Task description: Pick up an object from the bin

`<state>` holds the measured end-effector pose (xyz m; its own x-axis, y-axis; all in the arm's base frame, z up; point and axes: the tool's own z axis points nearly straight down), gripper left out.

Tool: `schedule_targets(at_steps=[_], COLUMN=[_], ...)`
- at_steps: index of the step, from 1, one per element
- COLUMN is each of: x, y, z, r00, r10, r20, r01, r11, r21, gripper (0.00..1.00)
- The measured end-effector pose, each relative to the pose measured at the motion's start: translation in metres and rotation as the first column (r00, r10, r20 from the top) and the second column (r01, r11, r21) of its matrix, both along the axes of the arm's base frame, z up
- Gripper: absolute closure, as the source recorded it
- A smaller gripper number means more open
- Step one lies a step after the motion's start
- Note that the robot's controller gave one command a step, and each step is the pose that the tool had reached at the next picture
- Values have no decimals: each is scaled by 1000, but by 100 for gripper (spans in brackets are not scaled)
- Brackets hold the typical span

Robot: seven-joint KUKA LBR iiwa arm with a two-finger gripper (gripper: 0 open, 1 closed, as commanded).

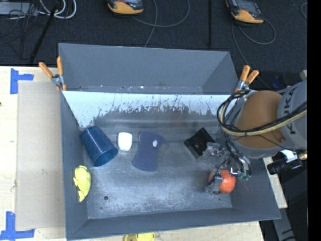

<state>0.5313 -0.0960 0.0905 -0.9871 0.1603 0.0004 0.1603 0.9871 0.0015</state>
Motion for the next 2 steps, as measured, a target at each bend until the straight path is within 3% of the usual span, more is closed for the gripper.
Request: schedule_targets(at_steps=[1,2], x=[-1,-16], y=[-20,-54], z=[4,-15], r00=[976,996], r10=[216,88], r20=[0,1], r01=[-216,-88], r11=[976,996], r21=[-1,-1], gripper=[0,0])
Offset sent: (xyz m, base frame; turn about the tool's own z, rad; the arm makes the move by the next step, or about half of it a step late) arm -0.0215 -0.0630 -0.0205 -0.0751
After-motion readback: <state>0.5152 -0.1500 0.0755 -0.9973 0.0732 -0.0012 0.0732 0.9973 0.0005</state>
